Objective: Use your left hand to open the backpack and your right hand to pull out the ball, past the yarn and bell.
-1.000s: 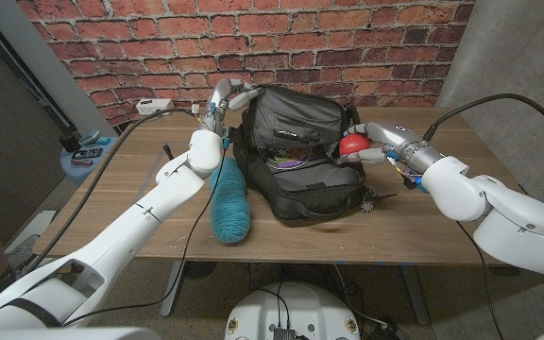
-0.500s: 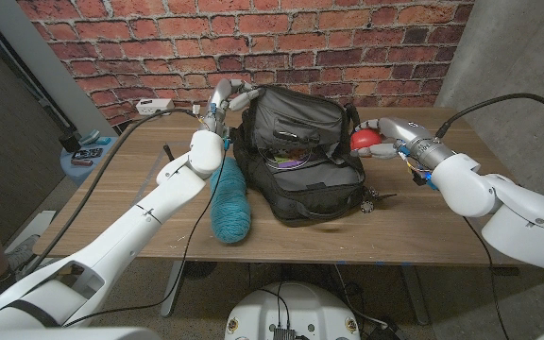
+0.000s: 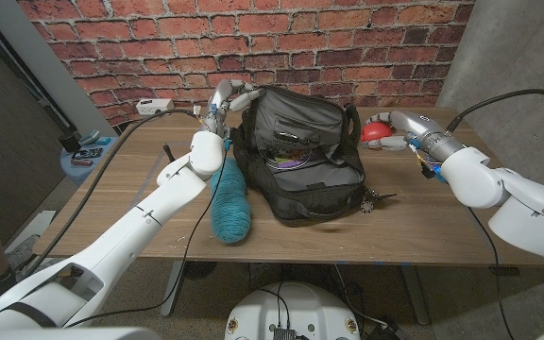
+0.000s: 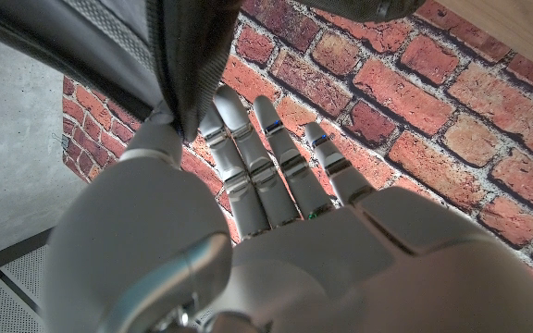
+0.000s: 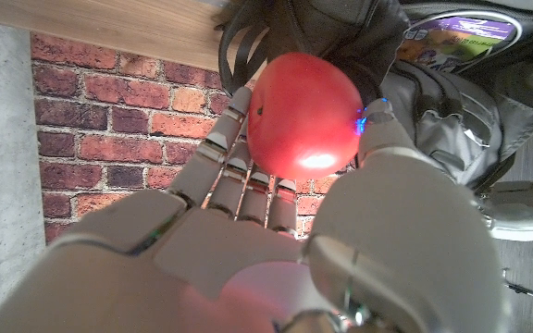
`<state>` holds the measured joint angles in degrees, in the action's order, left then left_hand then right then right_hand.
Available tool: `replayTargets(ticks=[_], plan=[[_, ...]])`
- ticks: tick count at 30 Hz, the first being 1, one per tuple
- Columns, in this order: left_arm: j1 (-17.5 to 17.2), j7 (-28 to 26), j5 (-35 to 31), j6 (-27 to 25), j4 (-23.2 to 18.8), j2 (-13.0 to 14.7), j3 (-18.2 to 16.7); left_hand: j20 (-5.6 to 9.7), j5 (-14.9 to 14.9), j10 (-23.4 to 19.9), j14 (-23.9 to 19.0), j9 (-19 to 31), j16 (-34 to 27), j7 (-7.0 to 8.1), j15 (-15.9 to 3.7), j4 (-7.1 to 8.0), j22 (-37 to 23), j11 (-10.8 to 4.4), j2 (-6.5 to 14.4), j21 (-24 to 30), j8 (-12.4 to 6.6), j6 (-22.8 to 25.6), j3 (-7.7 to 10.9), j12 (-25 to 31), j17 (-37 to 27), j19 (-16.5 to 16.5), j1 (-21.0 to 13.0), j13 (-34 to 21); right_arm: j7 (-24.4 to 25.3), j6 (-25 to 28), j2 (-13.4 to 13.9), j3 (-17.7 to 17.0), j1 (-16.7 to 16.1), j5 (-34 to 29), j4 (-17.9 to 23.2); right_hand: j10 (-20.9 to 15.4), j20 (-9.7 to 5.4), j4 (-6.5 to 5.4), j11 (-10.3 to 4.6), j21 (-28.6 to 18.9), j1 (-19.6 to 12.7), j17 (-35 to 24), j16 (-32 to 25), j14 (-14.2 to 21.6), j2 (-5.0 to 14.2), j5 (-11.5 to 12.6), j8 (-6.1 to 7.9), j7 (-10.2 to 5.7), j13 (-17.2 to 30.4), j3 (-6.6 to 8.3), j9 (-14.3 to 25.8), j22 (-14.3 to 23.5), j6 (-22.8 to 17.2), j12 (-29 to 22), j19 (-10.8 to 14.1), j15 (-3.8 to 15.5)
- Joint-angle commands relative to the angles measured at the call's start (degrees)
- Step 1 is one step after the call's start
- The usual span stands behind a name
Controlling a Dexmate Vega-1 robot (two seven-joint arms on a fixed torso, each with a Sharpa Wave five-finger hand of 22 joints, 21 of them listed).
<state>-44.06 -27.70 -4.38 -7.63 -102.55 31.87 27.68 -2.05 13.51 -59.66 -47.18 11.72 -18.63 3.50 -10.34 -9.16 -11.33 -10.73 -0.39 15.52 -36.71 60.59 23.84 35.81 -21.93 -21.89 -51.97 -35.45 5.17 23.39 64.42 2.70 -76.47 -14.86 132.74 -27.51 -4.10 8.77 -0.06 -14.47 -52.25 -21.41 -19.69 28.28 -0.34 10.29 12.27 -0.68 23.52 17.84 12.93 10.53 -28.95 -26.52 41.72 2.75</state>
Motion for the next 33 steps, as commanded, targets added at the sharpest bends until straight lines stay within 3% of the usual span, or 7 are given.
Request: replayTargets(ticks=[1,13,33], plan=[[-0.7,-0.4,-0.3,-0.8,-1.3,0.0,-0.1,0.0,-0.1,-0.5,-0.2,0.1,0.0,0.05,-0.07,0.09,-0.2,-0.15,4.5,0.3,-0.3,-0.2,-0.23,-0.2,-0.3,0.3,-4.7,-0.2,-0.1,-2.9,0.0,-0.3,2.2,0.9,-4.0,-0.5,-3.58,0.14,-0.49,0.0,-0.2,-0.2,0.1,0.4,0.57,0.5,-0.02,-0.23,0.2,0.15,0.1,0.2,-0.5,-0.3,0.3,5.46],[-1.6,-0.2,-0.4,-1.8,-3.8,0.3,-0.3,0.01,-0.1,-0.5,-0.2,0.0,0.2,0.1,0.02,0.1,-0.2,-0.27,4.5,0.3,-0.26,-0.2,-0.24,-0.4,-0.3,0.3,-4.7,-0.1,-0.1,-5.9,0.3,2.2,6.4,1.6,-8.6,-0.4,-3.61,0.17,-0.45,0.0,-0.4,-0.4,0.2,0.4,0.59,0.5,-0.05,-0.2,0.3,0.09,0.1,0.2,-0.5,-0.5,0.3,5.51],[-2.7,2.2,1.8,-2.7,-7.2,1.2,-1.1,0.0,-0.1,-0.5,0.2,0.0,0.7,0.11,0.01,0.13,-0.2,-0.24,4.5,0.3,-0.2,-0.2,-0.24,-0.5,-0.2,0.5,-4.5,-0.4,-0.5,-7.5,1.4,6.4,12.2,2.5,-12.7,-0.3,-3.63,0.31,-0.52,0.0,-0.9,-0.4,0.5,0.7,0.67,0.5,-0.12,-0.18,0.5,0.29,0.2,0.2,-0.6,-0.7,0.3,5.53]])
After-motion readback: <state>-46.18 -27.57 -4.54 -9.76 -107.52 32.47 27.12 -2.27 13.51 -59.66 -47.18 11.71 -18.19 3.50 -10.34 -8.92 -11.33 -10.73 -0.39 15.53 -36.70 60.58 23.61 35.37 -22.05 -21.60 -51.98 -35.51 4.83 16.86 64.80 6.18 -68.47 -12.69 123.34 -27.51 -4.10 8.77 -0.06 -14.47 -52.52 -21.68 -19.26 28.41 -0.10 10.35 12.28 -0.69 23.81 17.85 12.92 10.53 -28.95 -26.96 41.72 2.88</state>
